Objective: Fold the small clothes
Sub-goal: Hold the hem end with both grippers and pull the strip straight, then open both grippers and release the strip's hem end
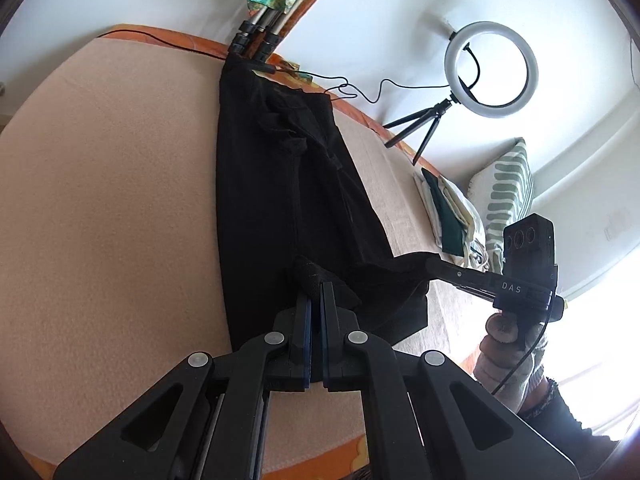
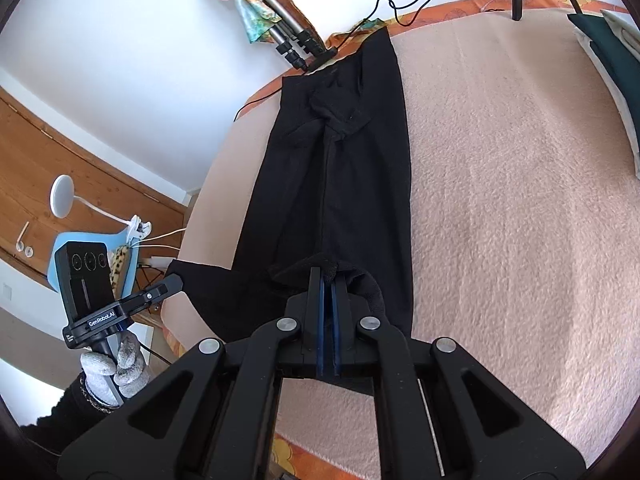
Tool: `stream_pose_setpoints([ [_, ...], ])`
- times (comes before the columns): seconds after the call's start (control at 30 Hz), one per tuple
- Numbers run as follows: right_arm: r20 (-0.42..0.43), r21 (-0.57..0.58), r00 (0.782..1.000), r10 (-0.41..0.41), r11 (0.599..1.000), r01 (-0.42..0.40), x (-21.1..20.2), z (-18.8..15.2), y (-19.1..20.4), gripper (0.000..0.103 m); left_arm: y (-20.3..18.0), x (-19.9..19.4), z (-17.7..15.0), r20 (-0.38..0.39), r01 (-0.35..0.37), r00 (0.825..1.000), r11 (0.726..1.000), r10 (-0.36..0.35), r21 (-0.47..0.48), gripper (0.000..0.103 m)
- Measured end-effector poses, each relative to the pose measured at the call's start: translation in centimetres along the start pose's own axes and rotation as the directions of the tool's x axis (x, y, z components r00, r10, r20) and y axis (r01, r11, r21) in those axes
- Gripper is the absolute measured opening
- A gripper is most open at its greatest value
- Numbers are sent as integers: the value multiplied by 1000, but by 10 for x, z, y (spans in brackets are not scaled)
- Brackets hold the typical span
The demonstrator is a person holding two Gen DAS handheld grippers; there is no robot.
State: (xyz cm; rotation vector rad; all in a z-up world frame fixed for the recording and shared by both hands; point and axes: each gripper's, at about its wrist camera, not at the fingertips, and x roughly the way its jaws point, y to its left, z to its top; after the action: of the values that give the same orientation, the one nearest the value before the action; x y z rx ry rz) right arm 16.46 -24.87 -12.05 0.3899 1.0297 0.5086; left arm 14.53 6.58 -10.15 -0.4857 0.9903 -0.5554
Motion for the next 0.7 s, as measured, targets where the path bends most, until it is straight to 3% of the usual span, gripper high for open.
stream_pose_setpoints([
  [0.43, -30, 51, 999, -25, 998, 26, 30, 20, -27, 4, 26, 23, 14, -18, -10, 1000, 999, 9, -39, 2],
  [0.5, -20, 62, 999, -32, 998, 33, 29, 22, -30, 5, 24, 23, 19, -11, -31, 999, 999, 30, -31, 11],
  [0.57, -21, 72, 999, -44, 996, 45, 27, 25, -33, 11, 23, 19, 23, -2, -46, 999, 998, 46, -29, 26],
  [0.6, -11, 65, 998, -56, 996, 56, 23, 26, -32, 22, 23, 15, 24, 12, -53, 999, 998, 53, -23, 34],
  [0.63, 6, 52, 997, -71, 996, 70, 18, 27, -30, 37, 21, 10, 25, 30, -51, 998, 999, 52, -15, 38],
  [0.7, 37, 12, 996, -86, 996, 86, 8, 25, -24, 42, 19, 3, 24, 36, -48, 998, 999, 48, 13, 38],
])
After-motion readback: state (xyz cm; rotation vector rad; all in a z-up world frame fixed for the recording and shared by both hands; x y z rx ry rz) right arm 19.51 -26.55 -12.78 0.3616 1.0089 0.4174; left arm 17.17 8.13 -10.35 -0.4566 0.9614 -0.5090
